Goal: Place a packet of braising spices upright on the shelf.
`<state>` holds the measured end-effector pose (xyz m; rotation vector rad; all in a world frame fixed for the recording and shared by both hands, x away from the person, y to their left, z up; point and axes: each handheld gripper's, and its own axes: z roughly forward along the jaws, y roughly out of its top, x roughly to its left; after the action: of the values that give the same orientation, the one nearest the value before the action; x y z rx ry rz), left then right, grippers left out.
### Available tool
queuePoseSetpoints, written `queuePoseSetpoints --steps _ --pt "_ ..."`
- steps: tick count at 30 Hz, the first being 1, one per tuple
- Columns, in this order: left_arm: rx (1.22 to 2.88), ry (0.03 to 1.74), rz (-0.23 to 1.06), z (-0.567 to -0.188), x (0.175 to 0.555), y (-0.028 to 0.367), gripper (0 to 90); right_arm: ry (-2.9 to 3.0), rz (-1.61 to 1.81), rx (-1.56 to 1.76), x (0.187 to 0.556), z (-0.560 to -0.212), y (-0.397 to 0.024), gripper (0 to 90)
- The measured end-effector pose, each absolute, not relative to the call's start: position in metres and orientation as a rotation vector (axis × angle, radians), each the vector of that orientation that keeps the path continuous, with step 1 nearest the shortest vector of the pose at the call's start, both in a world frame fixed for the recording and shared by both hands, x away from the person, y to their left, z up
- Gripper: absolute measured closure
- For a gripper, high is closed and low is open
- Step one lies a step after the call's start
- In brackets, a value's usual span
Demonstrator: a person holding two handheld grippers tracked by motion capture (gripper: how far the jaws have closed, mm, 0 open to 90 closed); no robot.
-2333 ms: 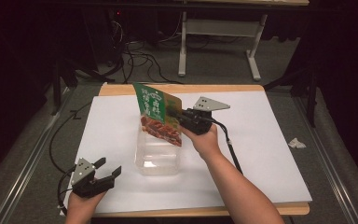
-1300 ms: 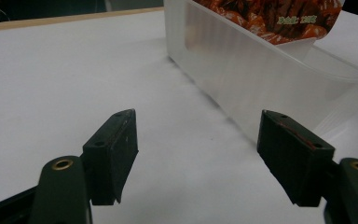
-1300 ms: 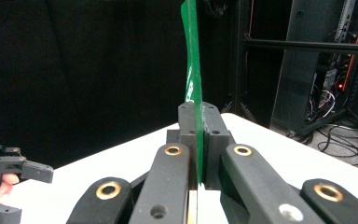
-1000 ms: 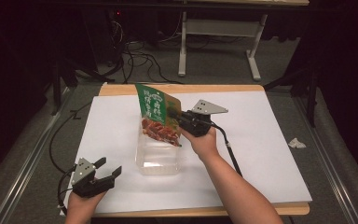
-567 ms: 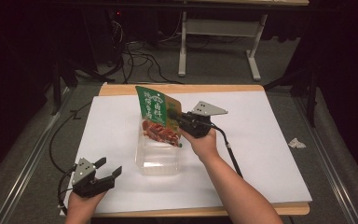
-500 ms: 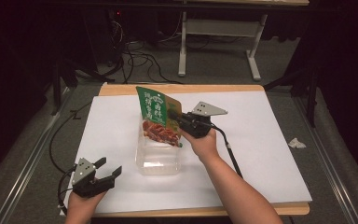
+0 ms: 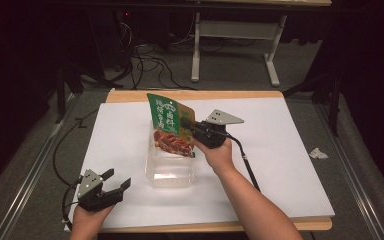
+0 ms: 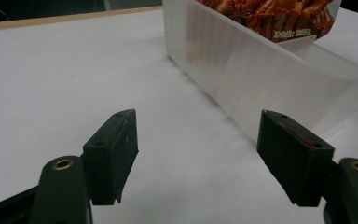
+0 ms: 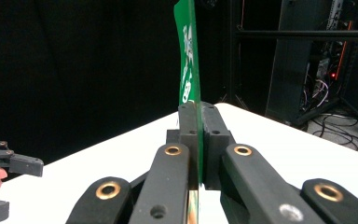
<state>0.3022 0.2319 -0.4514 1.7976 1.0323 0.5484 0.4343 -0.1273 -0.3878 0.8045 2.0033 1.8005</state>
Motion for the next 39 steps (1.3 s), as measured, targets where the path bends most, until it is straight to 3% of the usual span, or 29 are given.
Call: queuePoseSetpoints --steps 29,32,39 --pt "1.806 1.028 0.542 -0.453 0.304 0.231 29.5 2.003 1.778 0.852 0.432 -0.403 -0.13 89.8" --pt "1.808 1.025 0.544 -0.453 0.304 0.23 29.5 2.022 1.753 0.876 0.433 -0.404 -0.131 85.7" --pt "1.814 1.028 0.543 -0.453 0.304 0.23 29.5 2.068 1.74 0.888 0.432 -0.402 -0.138 61.3"
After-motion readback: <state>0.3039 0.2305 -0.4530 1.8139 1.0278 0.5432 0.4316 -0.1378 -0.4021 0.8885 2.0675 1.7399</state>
